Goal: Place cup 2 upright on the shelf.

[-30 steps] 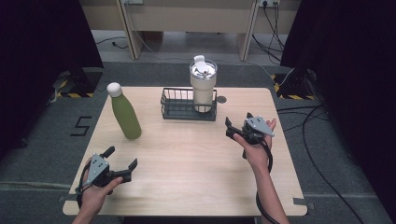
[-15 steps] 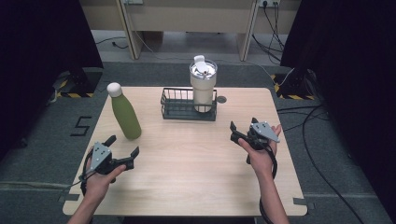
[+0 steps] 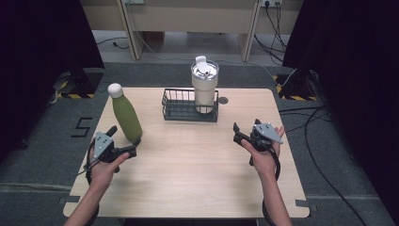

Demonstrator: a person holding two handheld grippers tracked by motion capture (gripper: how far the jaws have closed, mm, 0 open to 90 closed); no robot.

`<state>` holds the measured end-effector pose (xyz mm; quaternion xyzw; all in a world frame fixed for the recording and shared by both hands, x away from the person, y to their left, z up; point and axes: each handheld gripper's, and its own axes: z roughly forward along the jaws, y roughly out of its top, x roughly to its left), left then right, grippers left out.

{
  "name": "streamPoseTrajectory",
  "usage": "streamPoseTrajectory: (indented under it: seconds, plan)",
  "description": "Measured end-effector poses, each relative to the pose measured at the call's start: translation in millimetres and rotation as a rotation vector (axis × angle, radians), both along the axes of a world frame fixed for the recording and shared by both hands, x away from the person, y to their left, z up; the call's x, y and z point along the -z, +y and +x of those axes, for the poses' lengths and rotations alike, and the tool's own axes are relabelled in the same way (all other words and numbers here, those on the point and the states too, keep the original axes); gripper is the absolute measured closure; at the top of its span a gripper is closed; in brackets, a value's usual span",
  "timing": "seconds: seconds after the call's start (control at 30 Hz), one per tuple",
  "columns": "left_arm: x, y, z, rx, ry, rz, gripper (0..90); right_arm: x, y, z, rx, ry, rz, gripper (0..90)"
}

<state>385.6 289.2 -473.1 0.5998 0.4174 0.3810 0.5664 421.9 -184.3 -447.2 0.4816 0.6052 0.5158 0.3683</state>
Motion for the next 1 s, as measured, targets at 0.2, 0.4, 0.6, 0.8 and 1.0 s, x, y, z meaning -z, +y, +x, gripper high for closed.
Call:
streamPoseTrajectory:
  seconds: [0.2, 0.4, 0.6, 0.8, 1.0]
  plan:
    - [-5.6, 5.1, 16.6, -0.034, -0.005, 0.019, 0.0, 0.8, 0.3, 0.6, -0.003, 0.003, -0.001, 14.8]
    - [-12.0, 12.2, 36.2, -0.069, -0.009, 0.032, 0.0, 1.3, -0.3, 0.9, 0.001, 0.003, 0.0, 14.8]
    - [-17.6, 16.4, 55.3, -0.084, -0.004, 0.023, 0.0, 1.9, -0.8, 1.5, 0.001, 0.006, -0.002, 14.8]
    - [-20.5, 18.2, 71.9, -0.09, 0.006, 0.017, 0.0, 2.0, -1.1, 1.5, 0.002, 0.008, 0.0, 14.8]
    - [-18.4, 19.7, 82.2, -0.093, 0.016, 0.024, 3.8, 3.2, -1.1, 2.0, 0.0, 0.016, -0.001, 14.8]
